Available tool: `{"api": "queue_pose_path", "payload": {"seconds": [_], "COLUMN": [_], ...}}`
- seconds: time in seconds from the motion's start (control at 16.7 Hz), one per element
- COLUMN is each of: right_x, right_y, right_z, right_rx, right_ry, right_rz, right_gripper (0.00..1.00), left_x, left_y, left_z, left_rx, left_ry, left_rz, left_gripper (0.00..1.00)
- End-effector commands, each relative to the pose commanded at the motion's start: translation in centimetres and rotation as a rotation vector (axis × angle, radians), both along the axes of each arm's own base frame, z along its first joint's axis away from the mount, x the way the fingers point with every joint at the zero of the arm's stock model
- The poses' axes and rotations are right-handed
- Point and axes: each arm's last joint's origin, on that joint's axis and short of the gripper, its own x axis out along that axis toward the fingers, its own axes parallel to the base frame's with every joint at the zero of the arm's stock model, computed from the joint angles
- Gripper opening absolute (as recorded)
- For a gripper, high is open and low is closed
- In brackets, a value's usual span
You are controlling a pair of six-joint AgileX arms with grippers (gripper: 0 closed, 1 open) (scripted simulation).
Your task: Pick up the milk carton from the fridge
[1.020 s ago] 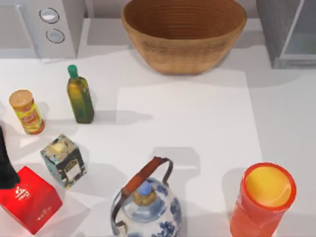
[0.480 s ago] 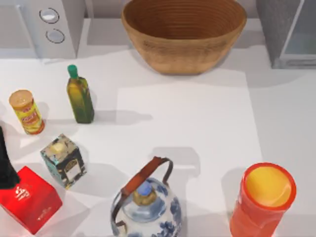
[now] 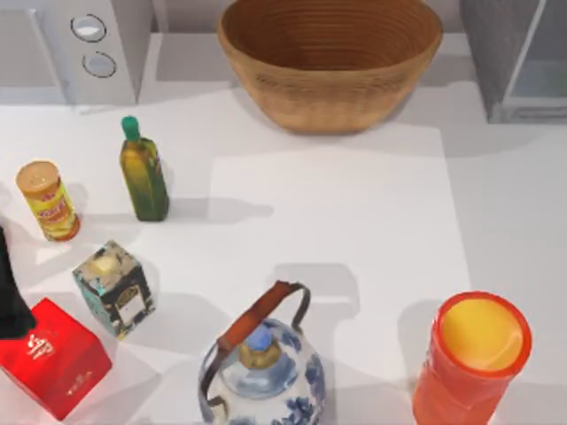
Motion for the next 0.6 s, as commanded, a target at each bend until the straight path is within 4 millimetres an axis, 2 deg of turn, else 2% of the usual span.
{"api": "queue_pose_path", "payload": {"seconds": [0.36,0.6], "right_x": [6.2,10.3], "right_y": [0.6,1.2], "right_z": [-1.6,-1.1], "right_rx": [0.044,0.015], "right_ry": [0.101,0.073], "right_rz": [-0.031,-0.042], "right_gripper": [1.0,1.0], "left_x": [0.0,0.0], "left_y": [0.0,0.0], "left_z": [0.0,0.0], "left_rx": [0.0,0.0], "left_ry": [0.0,0.0], "left_rz": [0.0,0.0], "left_gripper": [1.0,1.0]}}
